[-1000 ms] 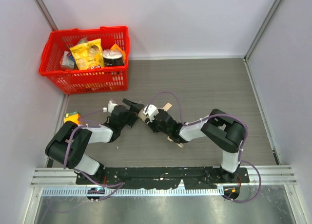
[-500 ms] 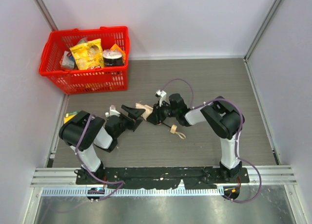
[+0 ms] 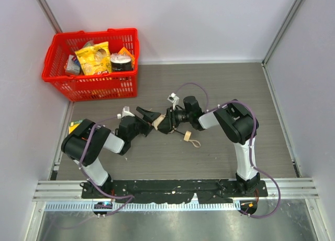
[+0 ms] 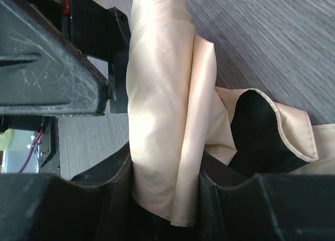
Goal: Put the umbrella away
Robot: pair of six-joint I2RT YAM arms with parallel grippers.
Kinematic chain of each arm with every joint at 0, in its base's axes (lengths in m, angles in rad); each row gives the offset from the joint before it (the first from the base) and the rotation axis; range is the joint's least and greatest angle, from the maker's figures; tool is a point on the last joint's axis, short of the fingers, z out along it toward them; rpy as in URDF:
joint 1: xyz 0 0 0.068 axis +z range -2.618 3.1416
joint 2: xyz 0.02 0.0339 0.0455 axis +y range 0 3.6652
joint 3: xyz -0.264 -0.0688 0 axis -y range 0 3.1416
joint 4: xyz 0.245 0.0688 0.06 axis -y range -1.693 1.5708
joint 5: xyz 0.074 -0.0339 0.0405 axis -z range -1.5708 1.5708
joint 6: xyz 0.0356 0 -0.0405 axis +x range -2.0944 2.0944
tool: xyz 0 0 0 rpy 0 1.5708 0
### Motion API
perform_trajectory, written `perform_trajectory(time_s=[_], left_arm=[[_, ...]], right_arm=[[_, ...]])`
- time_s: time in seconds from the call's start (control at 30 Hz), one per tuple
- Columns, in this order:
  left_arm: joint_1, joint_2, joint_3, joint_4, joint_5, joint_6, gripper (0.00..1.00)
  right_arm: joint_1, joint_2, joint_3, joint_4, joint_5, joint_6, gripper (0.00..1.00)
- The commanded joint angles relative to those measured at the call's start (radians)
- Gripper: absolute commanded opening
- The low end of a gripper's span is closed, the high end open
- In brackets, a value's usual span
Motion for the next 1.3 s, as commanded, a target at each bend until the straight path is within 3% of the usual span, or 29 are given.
perform_trajectory(time_s=[0.0, 0.23, 0.43, 0.5, 0.67, 0.8, 0.93, 1.27], left_arm=[[-0.005, -0.036, 0.044, -0.179, -0.100, 0.113, 1.00], [-0.034, -0.053, 0.096, -0.373, -0.160, 0.200, 0.92], [-0.044, -0.085, 0.087, -0.437, -0.189, 0.237, 0.77], [-0.044, -0.089, 0.092, -0.449, -0.186, 0.245, 0.76], [-0.044, -0.067, 0.096, -0.388, -0.153, 0.233, 0.79], [-0.044, -0.024, 0.090, -0.287, -0.120, 0.201, 0.70], [-0.044, -0.001, 0.084, -0.196, -0.099, 0.172, 0.62], [-0.045, 0.060, 0.104, -0.082, -0.074, 0.147, 0.70]], right_arm=[[0.022, 0.081, -0.059, -0.278, -0.031, 0.028, 0.01], [0.017, 0.045, -0.065, -0.147, -0.110, 0.144, 0.01], [0.011, -0.007, -0.079, 0.015, -0.158, 0.313, 0.01], [0.011, -0.023, -0.092, 0.097, -0.172, 0.376, 0.01], [0.009, -0.034, -0.103, 0.229, -0.193, 0.512, 0.01], [0.012, -0.014, -0.122, 0.408, -0.207, 0.630, 0.01], [0.020, -0.008, -0.117, 0.427, -0.207, 0.666, 0.01], [0.023, 0.028, -0.119, 0.619, -0.216, 0.819, 0.01]])
